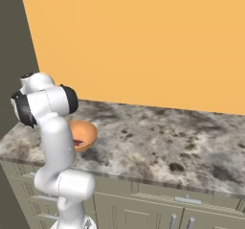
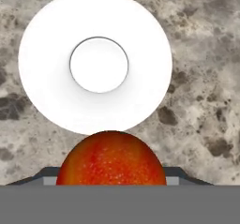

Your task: Remove the apple from the bowl and place it on the small plate. Then place the bowl with only the steak in the microwave, close the door, and press the start button to microwave the steak.

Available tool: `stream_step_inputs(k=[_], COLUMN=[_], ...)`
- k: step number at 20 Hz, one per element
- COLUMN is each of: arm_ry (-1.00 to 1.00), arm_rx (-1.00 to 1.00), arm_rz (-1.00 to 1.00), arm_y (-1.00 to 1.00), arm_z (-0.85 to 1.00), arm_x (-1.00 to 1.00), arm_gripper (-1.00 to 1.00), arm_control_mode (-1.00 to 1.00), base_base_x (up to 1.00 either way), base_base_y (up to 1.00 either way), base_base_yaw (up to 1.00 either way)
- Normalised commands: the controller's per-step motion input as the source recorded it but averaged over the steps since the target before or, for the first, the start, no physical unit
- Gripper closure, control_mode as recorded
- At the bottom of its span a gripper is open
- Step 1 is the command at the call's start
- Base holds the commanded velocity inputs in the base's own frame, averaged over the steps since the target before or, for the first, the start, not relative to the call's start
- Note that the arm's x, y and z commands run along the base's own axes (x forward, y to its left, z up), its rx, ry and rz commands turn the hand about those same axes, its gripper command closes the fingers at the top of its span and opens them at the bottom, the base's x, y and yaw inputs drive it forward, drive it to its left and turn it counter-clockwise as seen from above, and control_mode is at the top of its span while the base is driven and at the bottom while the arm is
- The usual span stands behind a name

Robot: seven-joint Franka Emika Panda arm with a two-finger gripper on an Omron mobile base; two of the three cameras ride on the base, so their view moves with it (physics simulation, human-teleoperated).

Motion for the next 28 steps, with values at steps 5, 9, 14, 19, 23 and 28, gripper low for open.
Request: stream_step_inputs(k=[5, 9, 14, 19, 23, 28], arm_ry=[0.02, 0.0, 0.0, -0.11, -0.17, -0.2], arm_rx=[-0.01, 0.0, 0.0, 0.0, 0.05, 0.14], arm_rz=[0.03, 0.02, 0.02, 0.03, 0.01, 0.02], arm_y=[0.25, 0.16, 0.0, 0.0, -0.44, -0.49], arm_z=[-0.41, -0.32, -0.35, -0.02, 0.31, 0.52], arm_x=[0.52, 0.43, 0.26, 0.0, -0.04, -0.24], arm_gripper=[1.0, 1.0, -1.0, -1.0, -1.0, -1.0], arm_control_mode=[-1.0, -1.0, -1.0, -1.0, -1.0, -1.0], base_base_x=[0.0, 0.0, 0.0, 0.0, 0.0, 0.0], base_base_y=[0.0, 0.0, 0.0, 0.0, 0.0, 0.0], base_base_yaw=[0.0, 0.0, 0.0, 0.0, 0.0, 0.0])
